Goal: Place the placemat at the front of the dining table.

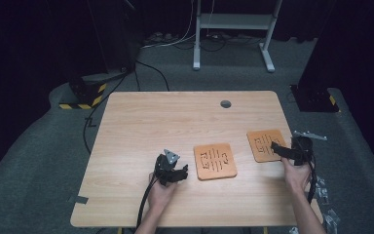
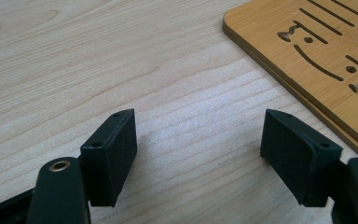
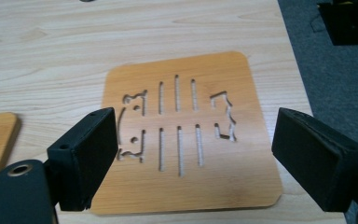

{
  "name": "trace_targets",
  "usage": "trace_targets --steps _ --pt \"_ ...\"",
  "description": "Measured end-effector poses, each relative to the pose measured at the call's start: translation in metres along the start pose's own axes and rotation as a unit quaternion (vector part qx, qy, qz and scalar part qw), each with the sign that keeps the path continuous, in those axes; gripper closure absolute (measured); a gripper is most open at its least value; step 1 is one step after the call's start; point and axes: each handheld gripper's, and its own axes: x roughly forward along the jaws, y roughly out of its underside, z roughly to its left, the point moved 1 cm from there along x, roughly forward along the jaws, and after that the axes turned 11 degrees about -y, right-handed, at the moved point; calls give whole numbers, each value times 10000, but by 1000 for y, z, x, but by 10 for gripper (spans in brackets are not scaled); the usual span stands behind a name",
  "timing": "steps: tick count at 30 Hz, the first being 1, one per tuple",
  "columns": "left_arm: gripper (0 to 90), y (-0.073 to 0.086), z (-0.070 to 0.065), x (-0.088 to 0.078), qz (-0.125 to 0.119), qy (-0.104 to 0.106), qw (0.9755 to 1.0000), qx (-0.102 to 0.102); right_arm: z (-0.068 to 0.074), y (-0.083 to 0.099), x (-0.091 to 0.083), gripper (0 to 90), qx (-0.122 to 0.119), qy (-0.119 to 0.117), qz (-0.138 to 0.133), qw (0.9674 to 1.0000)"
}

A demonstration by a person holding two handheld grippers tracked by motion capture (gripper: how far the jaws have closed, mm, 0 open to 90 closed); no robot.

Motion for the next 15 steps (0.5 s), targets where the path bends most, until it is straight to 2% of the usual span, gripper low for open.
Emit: trace_targets --steps 13,15 --pt "269 0 0 0 -5 1 10000 0 15 0 -15 185 -255 -357 -153 9989" --pt "269 0 0 0 -2 0 10000 -3 18 0 -16 193 -226 -397 -192 9988"
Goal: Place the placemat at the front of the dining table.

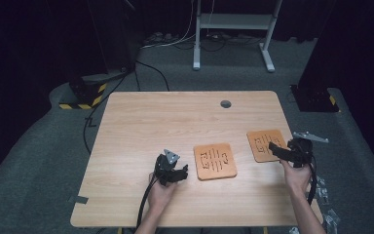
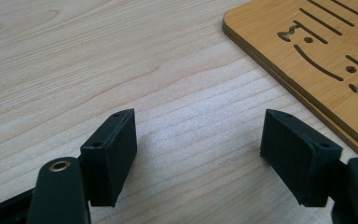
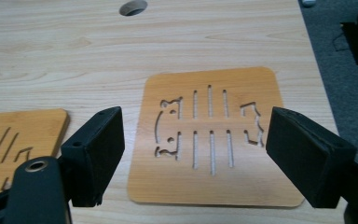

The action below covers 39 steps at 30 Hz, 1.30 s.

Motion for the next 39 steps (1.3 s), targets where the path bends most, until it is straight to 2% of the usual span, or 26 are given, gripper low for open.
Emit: trace_targets --steps 11,13,15,23,39 --pt "269 0 0 0 0 0 10000 5 10 1 -8 201 -173 -222 -7 9996" --pt "269 0 0 0 -2 0 10000 3 12 1 -10 207 -148 -228 -24 9996" --pt "269 0 0 0 2 -1 10000 1 14 2 -11 210 -233 -224 -15 9995" --pt "268 0 0 0 1 1 10000 9 22 6 -15 220 -264 -402 -78 9988" --pt "268 0 0 0 3 -5 10000 1 34 7 -24 275 -304 -553 -177 9979"
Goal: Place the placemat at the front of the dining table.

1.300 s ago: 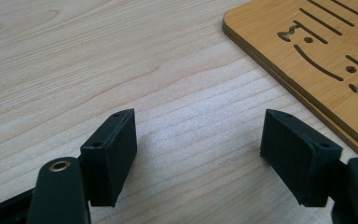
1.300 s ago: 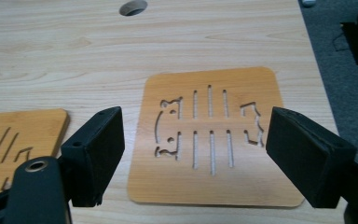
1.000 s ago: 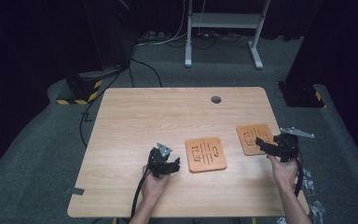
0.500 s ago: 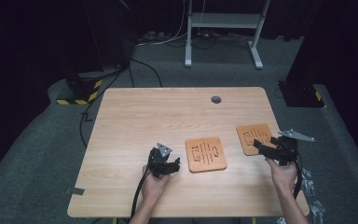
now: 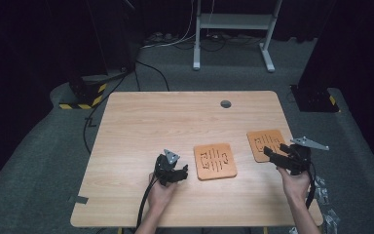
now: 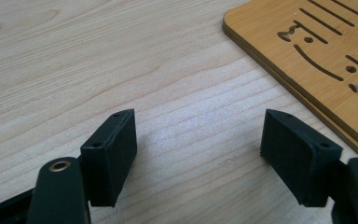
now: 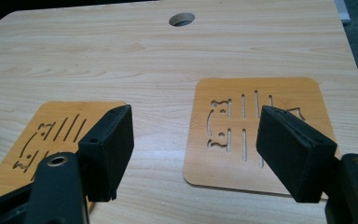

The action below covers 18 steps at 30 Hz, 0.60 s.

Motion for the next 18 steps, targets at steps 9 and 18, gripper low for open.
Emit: trace_targets --steps 9,18 --pt "269 0 0 0 0 1 10000 2 7 2 -8 293 -66 -137 -101 9998" --pt "269 0 0 0 1 2 10000 1 17 7 -14 303 -169 -295 -141 9993"
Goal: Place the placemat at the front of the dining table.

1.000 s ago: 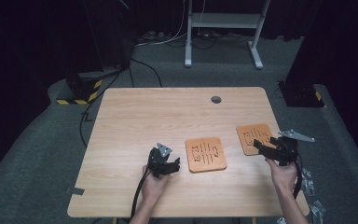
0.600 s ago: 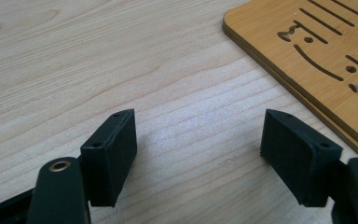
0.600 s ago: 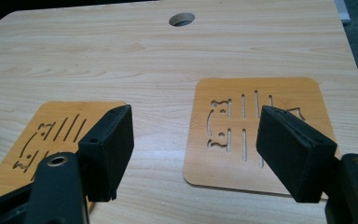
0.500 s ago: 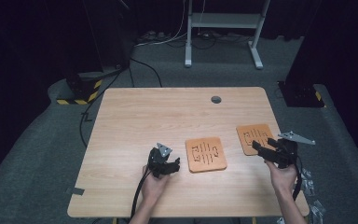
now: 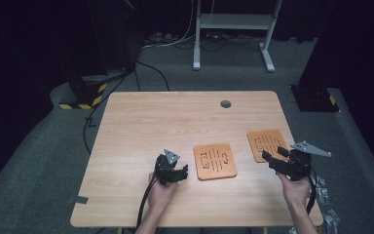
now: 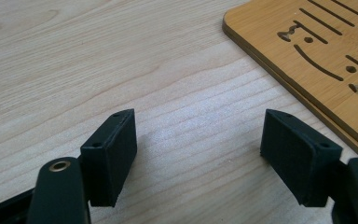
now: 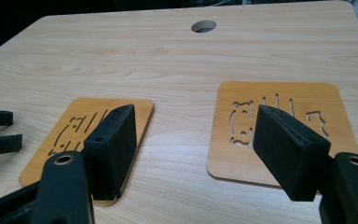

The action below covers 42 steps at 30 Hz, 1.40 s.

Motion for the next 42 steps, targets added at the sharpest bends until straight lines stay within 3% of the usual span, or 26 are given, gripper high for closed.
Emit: trace_targets --steps 28,41,42 --pt "268 0 0 0 -2 -1 10000 4 30 30 3 341 -303 -264 -42 9992" --pt "268 0 0 0 -1 -1 10000 3 39 50 18 344 -416 -310 231 9984" --pt "269 0 0 0 1 -2 10000 7 40 52 19 345 -346 -333 256 9985"
